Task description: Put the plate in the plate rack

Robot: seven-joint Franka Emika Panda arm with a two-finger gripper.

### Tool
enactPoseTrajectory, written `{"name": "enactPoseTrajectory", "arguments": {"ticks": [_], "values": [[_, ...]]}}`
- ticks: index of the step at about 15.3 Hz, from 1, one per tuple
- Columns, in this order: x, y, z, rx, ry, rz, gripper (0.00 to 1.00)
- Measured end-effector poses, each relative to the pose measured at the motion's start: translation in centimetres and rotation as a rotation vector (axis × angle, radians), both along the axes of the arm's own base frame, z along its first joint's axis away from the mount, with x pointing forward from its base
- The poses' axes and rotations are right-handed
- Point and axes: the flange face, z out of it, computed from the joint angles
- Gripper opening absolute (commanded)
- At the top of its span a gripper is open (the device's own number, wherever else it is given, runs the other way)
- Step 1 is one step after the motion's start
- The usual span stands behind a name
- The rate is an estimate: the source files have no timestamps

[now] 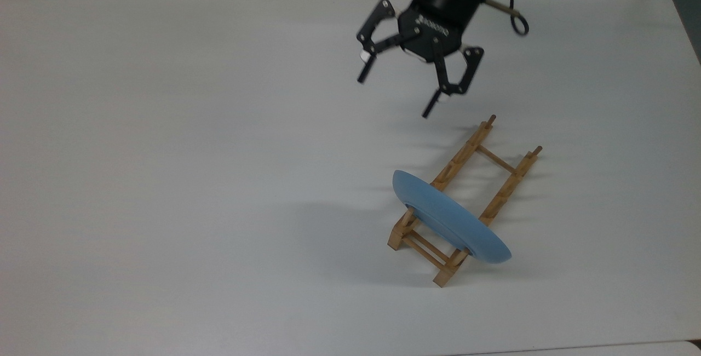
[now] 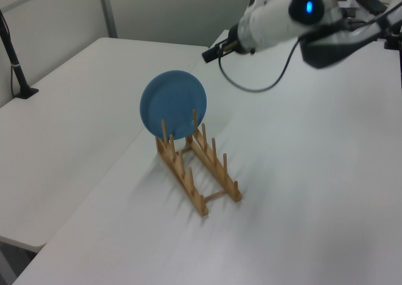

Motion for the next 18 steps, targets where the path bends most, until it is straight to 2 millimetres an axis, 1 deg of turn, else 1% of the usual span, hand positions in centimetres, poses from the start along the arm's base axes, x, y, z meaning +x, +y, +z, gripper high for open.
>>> {"name": "enactPoseTrajectory", "arguments": {"ticks": [4,6,8,9,11,15,17,18], "values": [[-1.8,-3.6,3.7,0.199,0.217,-0.097,1.00],[-2.9,-5.9,5.8,0.297,0.341,-0.123,1.00],[-4.3,-8.1,7.9,0.348,0.457,-0.119,1.00],[-5.0,-9.1,8.7,0.360,0.504,-0.116,1.00],[-6.1,-10.9,9.6,0.397,0.580,-0.122,1.00],[-7.4,-15.0,11.3,0.499,0.691,-0.131,1.00],[-7.6,-16.9,11.8,0.488,0.726,-0.070,1.00],[-7.5,-17.5,11.8,0.472,0.738,-0.038,1.00]]}}
